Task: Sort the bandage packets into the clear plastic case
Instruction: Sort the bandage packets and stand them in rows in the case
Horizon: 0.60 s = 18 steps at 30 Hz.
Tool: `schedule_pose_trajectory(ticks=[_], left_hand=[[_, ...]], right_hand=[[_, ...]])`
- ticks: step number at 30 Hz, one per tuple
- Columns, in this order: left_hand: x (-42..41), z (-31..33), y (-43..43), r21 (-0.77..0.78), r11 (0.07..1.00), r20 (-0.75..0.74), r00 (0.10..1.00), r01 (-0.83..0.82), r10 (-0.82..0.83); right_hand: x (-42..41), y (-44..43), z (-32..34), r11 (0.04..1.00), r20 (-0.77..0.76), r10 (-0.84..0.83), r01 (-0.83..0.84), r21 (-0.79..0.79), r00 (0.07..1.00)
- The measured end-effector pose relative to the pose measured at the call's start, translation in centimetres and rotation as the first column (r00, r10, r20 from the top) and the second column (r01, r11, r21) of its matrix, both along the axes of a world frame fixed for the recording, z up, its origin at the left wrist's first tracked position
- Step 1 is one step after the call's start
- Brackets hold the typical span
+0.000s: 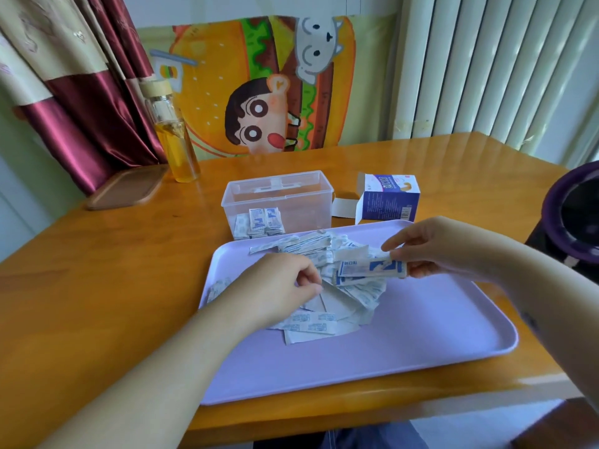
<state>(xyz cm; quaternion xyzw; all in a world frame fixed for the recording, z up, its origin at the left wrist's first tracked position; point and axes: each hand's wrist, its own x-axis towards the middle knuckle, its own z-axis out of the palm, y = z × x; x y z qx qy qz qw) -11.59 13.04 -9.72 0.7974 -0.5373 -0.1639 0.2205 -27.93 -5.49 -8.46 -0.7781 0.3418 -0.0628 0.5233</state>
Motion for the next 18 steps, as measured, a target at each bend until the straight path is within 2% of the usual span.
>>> schedule_pose_trajectory(ticks=[2,4,7,8,10,12,14,16,18], left_hand=[[-0.9,-0.1,-0.2,-0.017,1.0,-0.099,0.995,-0.006,0.004],[-1.8,-0.1,-0.3,-0.021,1.0,-0.202,0.979,-0.003,-0.001],[-3.4,-0.3,-0.6,-0.049,0.999,-0.418,0.908,0.005,-0.025],[-4.1,-0.4,-0.7,-0.073,0.997,-0.529,0.848,-0.003,-0.037],[-5.7,-0.8,-0.9,-0.157,0.986,-0.759,0.647,-0.062,-0.08],[-7.3,-1.4,-1.2,-0.294,0.924,-0.898,0.402,-0.244,-0.18],[-8.1,-1.6,-1.7,-0.33,0.813,-0.943,0.205,-0.48,-0.261],[-8.1,-1.4,-2.1,-0.292,0.74,-0.952,0.114,-0.606,-0.282],[-7.7,-1.5,-2.1,-0.279,0.719,-0.958,0.129,-0.636,-0.257]], right_hand=[[-0.6,0.1,0.0,0.968,0.139,-0.089,0.052,0.246,0.986],[-1.2,0.5,0.0,0.895,0.259,-0.179,0.048,0.444,0.949],[-1.7,1.6,-0.2,0.82,0.362,-0.269,0.015,0.572,0.893],[-1.8,2.1,-0.3,0.808,0.393,-0.288,0.001,0.589,0.873],[-1.8,3.6,-0.6,0.798,0.452,-0.298,-0.04,0.601,0.841],[-1.7,5.3,-1.3,0.814,0.494,-0.266,-0.081,0.575,0.828],[-1.3,6.9,-2.2,0.846,0.515,-0.212,-0.107,0.522,0.831],[-0.8,7.7,-3.0,0.877,0.519,-0.187,-0.096,0.47,0.834],[-0.3,8.1,-3.4,0.922,0.496,-0.157,-0.053,0.383,0.854]])
